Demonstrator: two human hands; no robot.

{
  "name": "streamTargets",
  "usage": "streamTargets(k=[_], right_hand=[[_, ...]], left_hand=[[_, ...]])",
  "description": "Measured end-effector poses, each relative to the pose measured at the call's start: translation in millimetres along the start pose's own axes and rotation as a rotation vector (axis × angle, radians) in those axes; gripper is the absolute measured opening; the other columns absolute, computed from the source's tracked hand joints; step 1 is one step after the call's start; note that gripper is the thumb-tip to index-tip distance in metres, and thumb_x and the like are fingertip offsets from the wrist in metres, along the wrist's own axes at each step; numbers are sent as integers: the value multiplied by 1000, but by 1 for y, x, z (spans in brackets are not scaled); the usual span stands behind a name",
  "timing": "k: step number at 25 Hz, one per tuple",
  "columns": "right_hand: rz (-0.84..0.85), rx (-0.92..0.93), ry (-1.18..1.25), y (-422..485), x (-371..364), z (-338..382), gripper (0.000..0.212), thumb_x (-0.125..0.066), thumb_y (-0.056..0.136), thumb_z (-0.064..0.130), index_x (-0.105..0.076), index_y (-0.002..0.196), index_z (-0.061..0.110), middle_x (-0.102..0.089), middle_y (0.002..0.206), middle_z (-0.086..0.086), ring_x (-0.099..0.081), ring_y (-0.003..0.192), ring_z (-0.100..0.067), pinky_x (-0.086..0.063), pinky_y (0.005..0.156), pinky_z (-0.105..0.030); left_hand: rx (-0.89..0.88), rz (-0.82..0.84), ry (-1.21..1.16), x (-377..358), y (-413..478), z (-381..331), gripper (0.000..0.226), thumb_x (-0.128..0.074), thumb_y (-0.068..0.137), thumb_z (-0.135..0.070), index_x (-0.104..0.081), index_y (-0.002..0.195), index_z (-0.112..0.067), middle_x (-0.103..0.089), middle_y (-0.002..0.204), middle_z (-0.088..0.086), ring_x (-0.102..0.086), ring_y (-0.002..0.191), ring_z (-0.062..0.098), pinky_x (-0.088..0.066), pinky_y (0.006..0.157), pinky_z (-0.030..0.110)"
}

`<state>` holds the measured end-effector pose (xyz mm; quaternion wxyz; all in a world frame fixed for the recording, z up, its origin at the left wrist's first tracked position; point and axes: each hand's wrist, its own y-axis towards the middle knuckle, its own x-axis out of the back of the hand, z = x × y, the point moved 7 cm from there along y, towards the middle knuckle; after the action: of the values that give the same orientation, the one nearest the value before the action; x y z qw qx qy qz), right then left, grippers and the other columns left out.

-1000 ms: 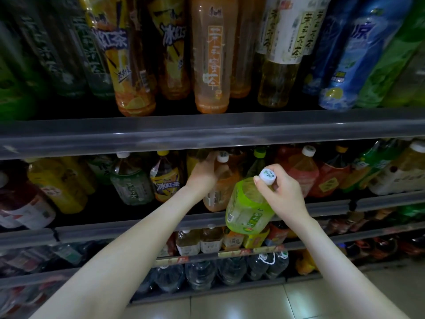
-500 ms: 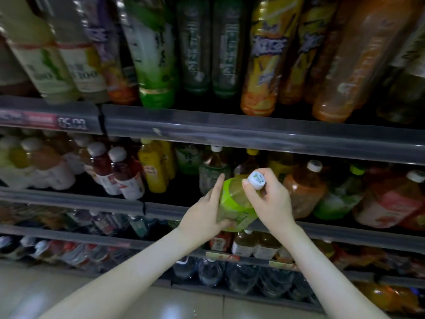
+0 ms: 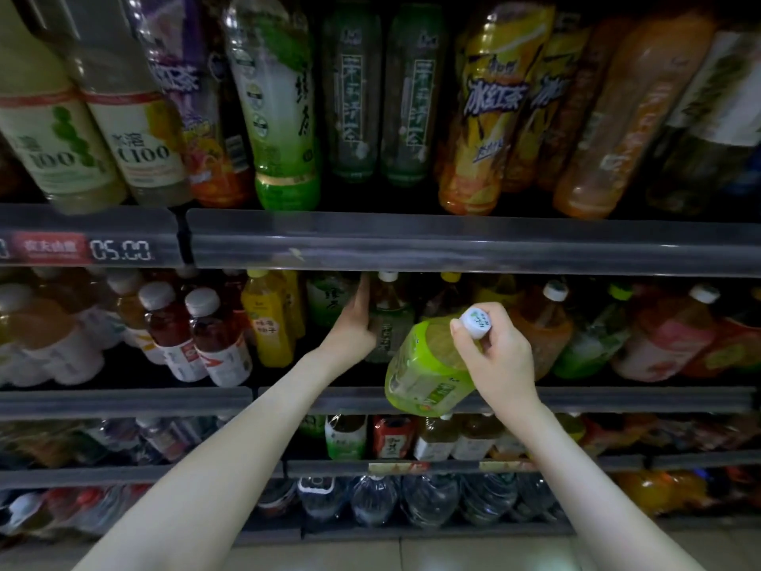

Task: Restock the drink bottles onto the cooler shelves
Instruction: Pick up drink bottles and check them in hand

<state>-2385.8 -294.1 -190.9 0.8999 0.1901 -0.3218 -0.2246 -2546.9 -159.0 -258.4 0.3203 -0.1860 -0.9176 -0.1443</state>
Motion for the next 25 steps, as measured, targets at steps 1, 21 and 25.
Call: streamTargets(k=[1,21,25], right_hand=[[-15,-12,-15,-2,5,-3,13,-63,90,24,-51,91,19,-54,69,12,-54,66,4,-39,55,-8],[-23,-74,-37,28,-62,-8,27,-55,95,32,-53,108,8,-57,88,3,-52,72,-11,-34,59,-23],[198,-158,-76,51,-119,-18,33,-48,98,38,-48,119,12,-62,104,-7,-61,91,-27,-50,73,-38]], left_hand=[[26,-9,-22,-5,11,-1,79,-53,95,-21,1,152,-24,-21,155,7,-38,132,29,-39,105,41],[-192,-659,69,114,-93,-21,49,-37,96,-33,-49,119,9,-55,108,13,-42,96,1,-24,84,-4],[-171,-660,101,119,-107,-12,44,-41,97,-30,-50,119,7,-49,109,1,-39,99,-5,-24,85,-5]])
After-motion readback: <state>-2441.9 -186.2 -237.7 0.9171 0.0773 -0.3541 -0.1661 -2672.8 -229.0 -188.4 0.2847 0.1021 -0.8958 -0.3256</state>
